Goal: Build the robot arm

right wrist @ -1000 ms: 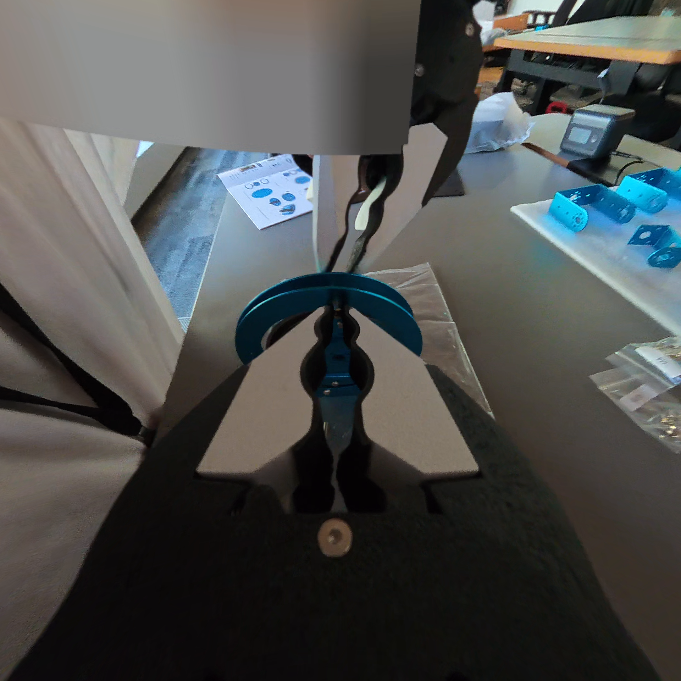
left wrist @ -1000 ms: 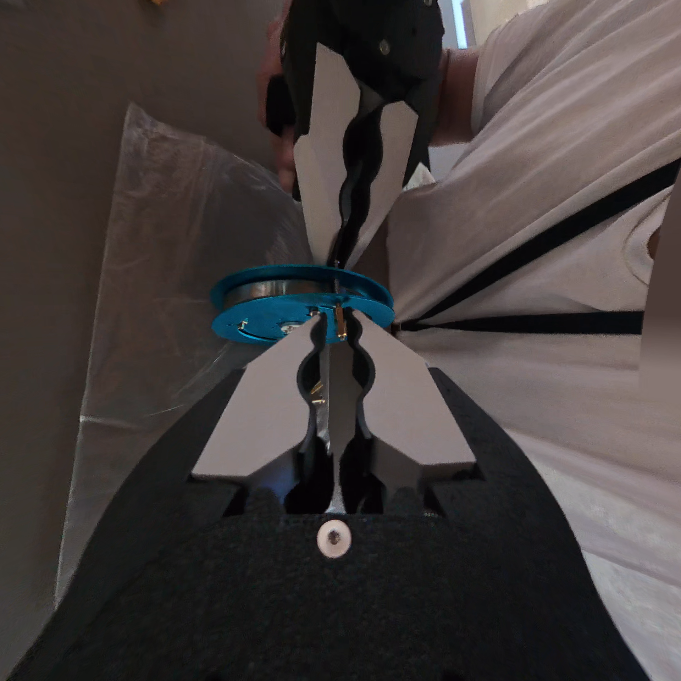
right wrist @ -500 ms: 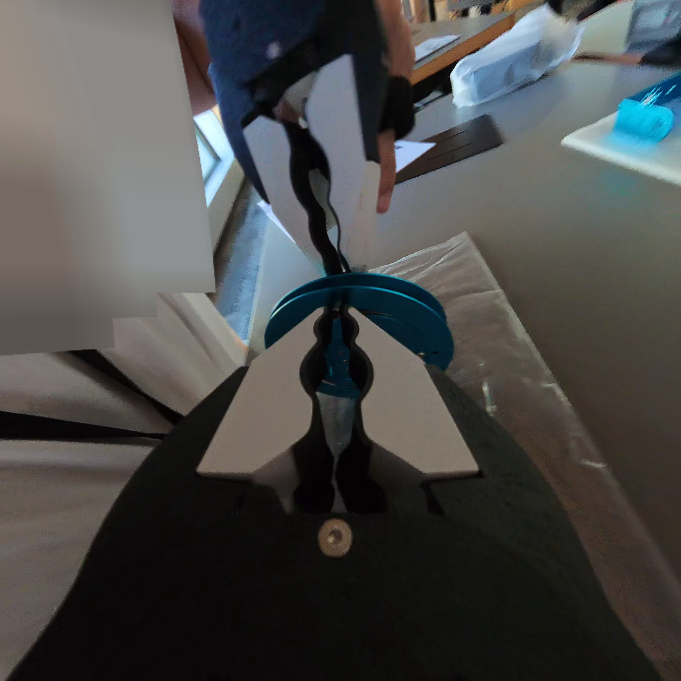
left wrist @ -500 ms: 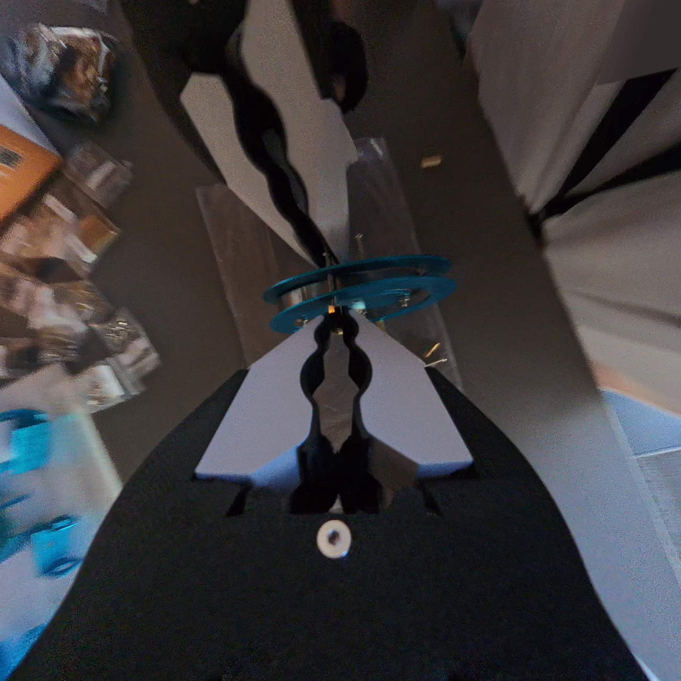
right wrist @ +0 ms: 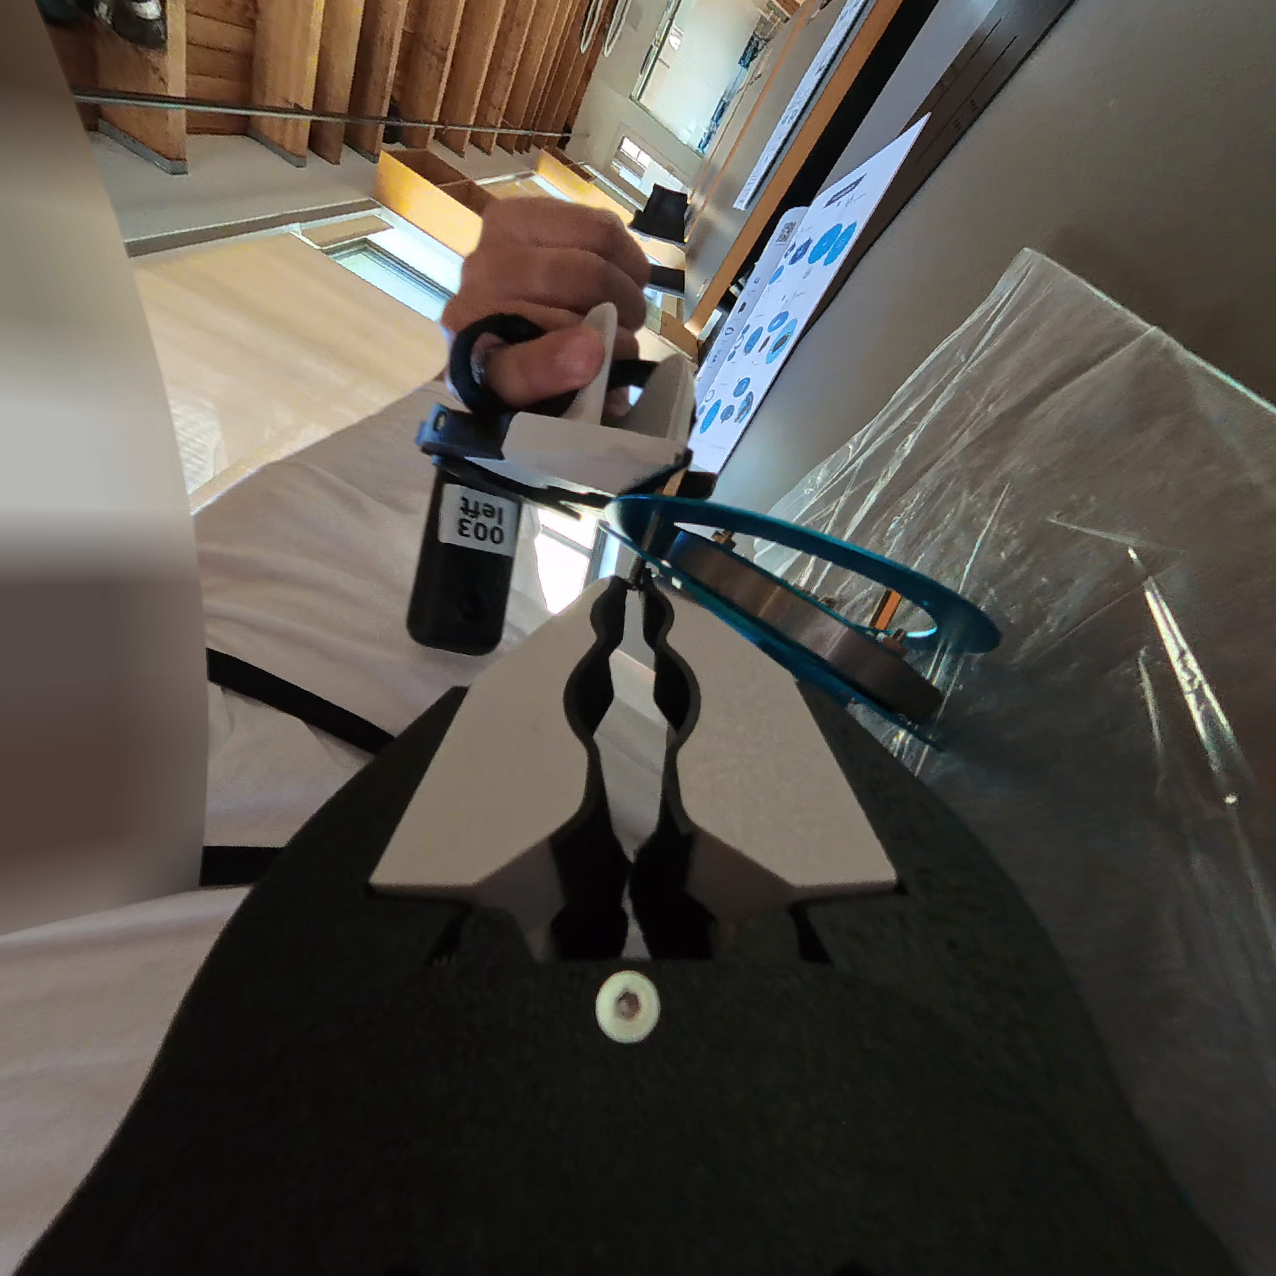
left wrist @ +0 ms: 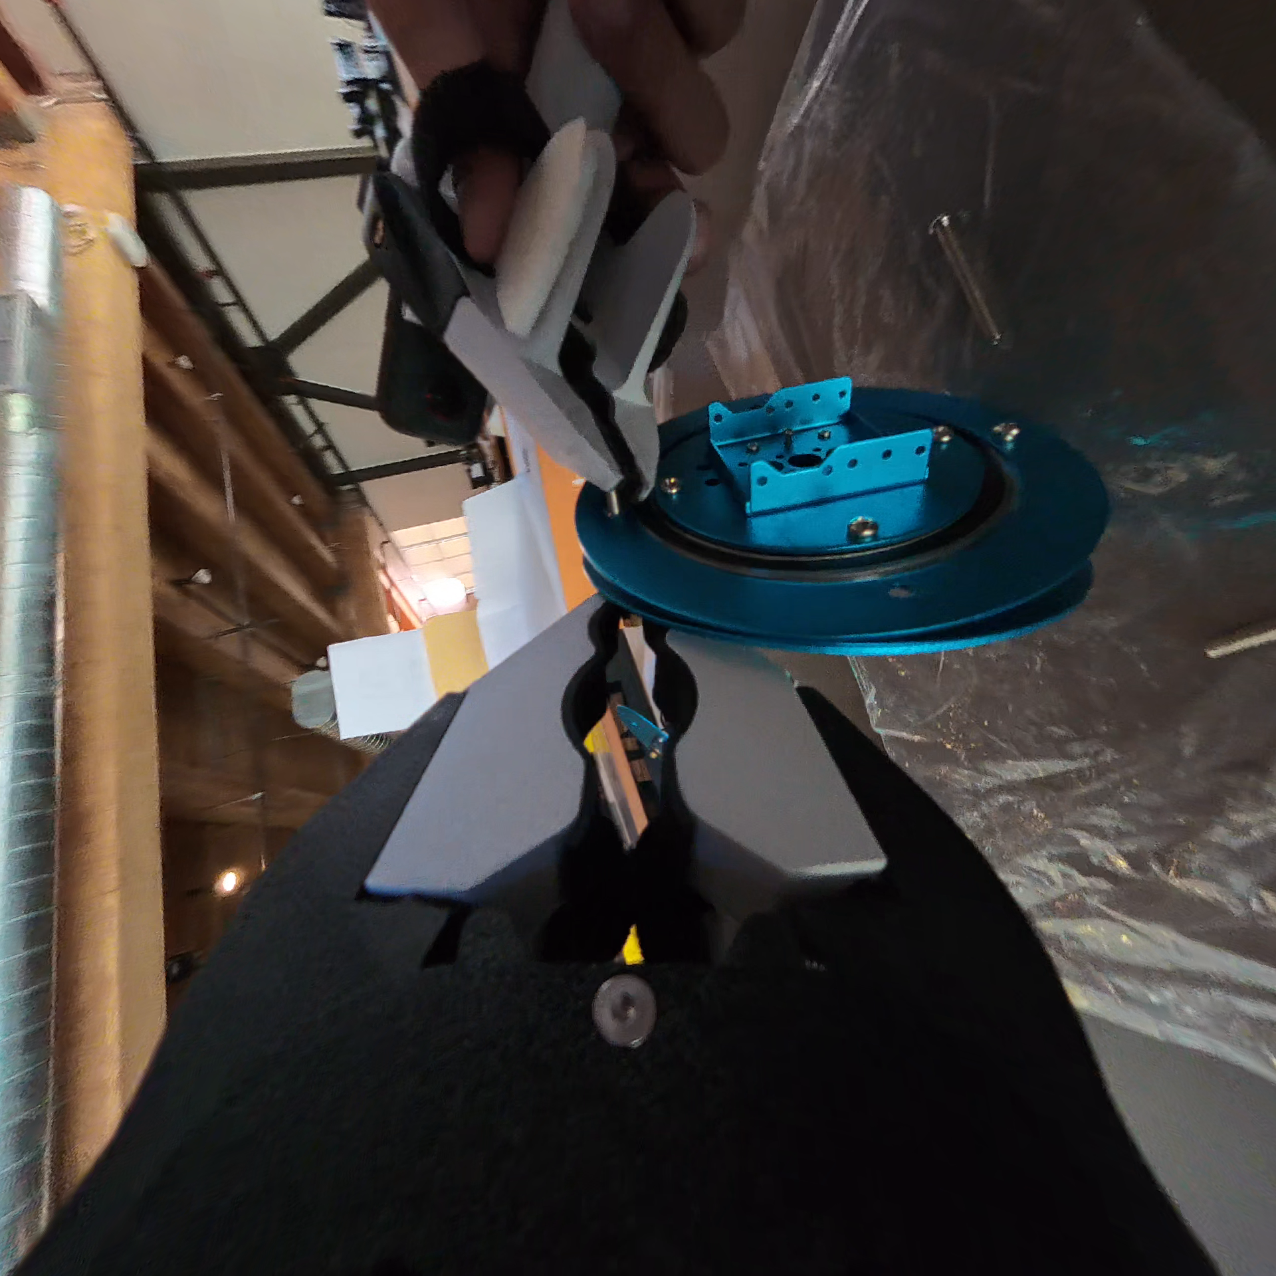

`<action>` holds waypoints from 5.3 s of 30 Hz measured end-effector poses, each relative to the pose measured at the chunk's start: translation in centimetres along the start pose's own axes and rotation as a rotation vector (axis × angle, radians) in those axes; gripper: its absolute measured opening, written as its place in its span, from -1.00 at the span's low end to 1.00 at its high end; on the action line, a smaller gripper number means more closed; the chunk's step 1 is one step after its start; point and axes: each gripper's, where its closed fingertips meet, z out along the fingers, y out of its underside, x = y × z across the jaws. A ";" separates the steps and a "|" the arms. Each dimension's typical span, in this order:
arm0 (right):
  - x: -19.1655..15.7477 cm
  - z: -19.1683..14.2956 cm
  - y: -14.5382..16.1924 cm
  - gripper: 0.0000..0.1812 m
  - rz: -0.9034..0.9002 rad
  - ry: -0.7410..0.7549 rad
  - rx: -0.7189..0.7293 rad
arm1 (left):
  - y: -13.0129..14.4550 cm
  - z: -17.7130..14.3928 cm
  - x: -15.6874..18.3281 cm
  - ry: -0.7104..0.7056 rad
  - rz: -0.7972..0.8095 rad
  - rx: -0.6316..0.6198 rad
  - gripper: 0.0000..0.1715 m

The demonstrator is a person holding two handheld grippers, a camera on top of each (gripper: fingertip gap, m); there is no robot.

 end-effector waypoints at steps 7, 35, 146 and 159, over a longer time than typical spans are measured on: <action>0.2 0.0 -0.3 -0.97 -0.097 0.054 -0.010 | 1.0 -1.0 0.6 0.115 -0.320 0.063 -0.84; 0.2 0.3 0.1 -0.97 -0.218 0.091 -0.111 | 0.3 -1.5 -0.3 1.990 -0.515 0.170 -0.64; 5.8 4.1 -6.1 -0.88 -0.660 0.139 -0.321 | 5.8 -4.4 6.8 0.230 -1.979 0.137 -0.80; 4.7 0.1 -2.8 -0.66 -0.977 0.229 -0.480 | 1.4 -3.8 5.1 0.234 -1.470 0.133 -0.85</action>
